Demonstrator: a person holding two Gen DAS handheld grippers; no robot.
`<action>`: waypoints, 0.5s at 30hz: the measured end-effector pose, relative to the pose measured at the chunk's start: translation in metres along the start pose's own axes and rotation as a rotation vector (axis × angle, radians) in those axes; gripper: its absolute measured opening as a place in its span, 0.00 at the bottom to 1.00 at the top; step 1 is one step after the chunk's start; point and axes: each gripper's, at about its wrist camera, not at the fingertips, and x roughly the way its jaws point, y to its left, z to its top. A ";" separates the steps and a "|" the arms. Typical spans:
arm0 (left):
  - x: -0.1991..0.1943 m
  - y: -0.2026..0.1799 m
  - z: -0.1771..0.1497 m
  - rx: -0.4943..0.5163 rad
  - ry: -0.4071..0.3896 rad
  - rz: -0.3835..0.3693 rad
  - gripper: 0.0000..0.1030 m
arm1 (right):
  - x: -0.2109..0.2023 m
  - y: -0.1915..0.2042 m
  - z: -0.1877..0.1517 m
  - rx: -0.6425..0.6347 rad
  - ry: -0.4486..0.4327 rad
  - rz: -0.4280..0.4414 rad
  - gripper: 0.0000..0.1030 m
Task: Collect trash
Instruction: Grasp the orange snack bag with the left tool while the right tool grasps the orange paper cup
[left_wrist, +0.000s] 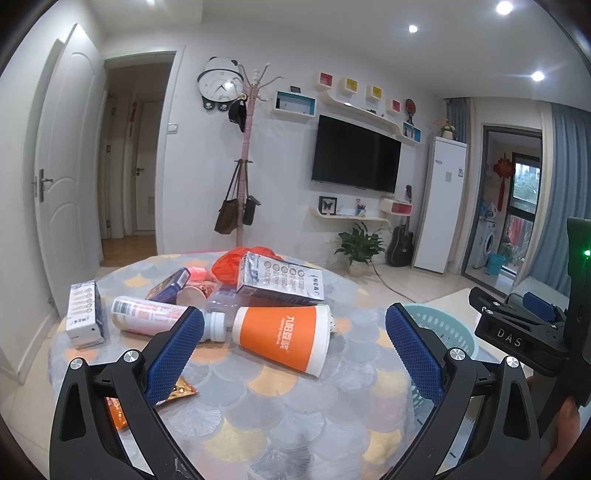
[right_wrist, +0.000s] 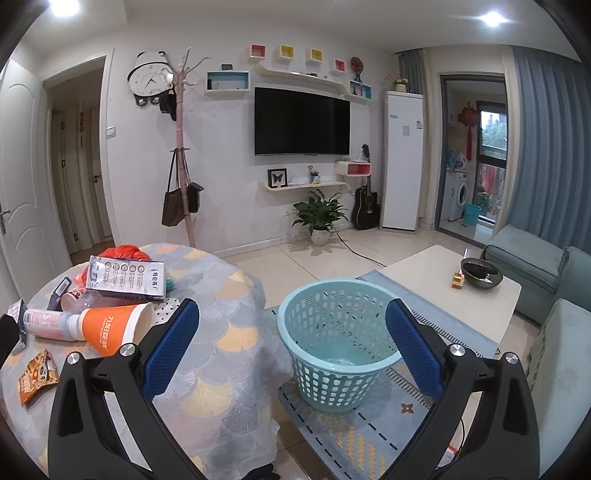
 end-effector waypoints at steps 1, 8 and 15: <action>0.000 0.001 0.000 0.002 0.001 0.006 0.93 | 0.001 0.002 0.000 -0.005 0.000 0.001 0.93; -0.007 0.039 -0.006 0.025 0.032 0.095 0.93 | 0.006 0.019 -0.002 -0.059 -0.007 0.059 0.85; -0.012 0.129 -0.022 -0.103 0.166 0.193 0.93 | 0.025 0.061 -0.005 -0.131 0.053 0.258 0.52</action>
